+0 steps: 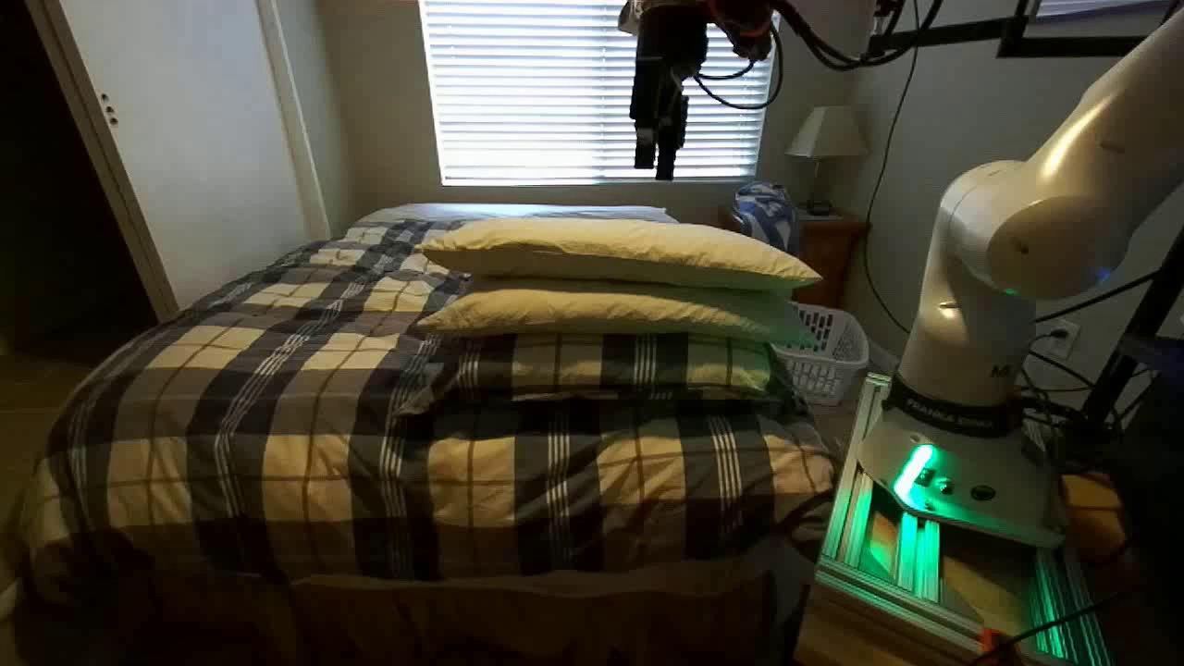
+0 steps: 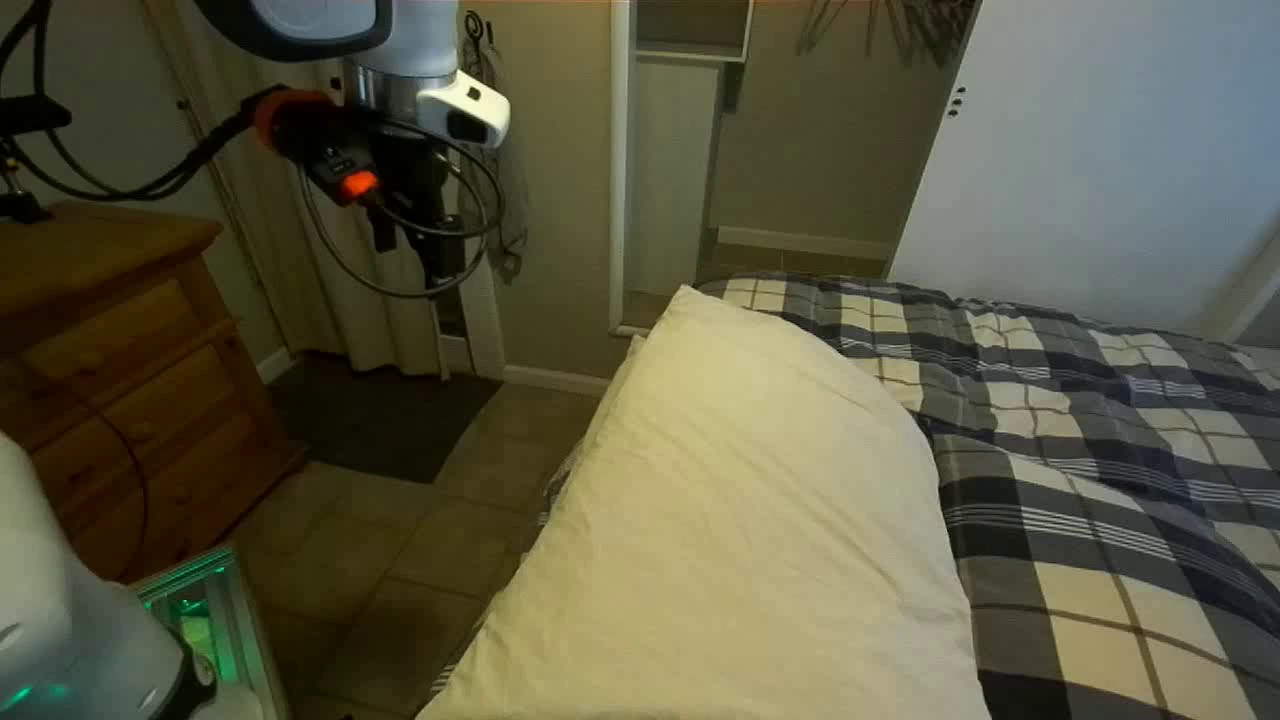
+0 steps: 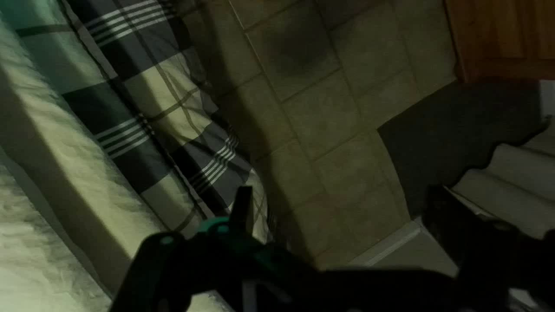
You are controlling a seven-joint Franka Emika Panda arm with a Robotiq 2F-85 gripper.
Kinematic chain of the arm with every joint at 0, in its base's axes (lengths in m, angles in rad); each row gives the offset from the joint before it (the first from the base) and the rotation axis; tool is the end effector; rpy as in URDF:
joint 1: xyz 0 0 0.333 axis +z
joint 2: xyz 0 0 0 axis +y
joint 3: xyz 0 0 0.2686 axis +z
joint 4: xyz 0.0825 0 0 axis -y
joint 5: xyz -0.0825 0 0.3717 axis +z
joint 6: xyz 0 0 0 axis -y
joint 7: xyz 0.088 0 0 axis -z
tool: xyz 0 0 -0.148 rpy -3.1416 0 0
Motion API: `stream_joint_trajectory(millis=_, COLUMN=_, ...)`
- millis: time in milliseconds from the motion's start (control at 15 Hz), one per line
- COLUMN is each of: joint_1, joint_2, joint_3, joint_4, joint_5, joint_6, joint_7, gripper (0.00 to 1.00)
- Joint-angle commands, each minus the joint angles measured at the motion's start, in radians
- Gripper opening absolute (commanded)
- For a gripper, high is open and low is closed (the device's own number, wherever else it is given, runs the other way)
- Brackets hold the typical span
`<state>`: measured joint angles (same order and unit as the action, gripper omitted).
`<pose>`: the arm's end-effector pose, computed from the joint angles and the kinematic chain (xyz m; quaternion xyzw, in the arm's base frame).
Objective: Push the white pillows off of the stripped one
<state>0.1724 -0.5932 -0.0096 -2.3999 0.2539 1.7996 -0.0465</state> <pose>0.3766 0.0935 0.4506 -0.9892 -0.0754 0.0110 0.1254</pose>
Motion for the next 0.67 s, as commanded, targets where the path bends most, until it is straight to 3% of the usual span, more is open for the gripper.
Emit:
stream_joint_trajectory(millis=0, joint_1=-0.025, joint_2=0.001, joint_3=0.02, joint_4=0.003, joint_5=0.011, joint_6=-0.006, joint_7=-0.011, gripper=1.0)
stream_joint_trajectory(millis=467, joint_1=-0.025, joint_2=0.001, joint_3=0.02, joint_4=0.003, joint_5=0.011, joint_6=-0.006, joint_7=-0.011, gripper=1.0)
stream_joint_trajectory(millis=600, joint_1=-0.055, joint_2=0.026, joint_3=0.062, joint_4=-0.017, joint_5=-0.072, joint_6=0.023, joint_7=0.04, gripper=1.0)
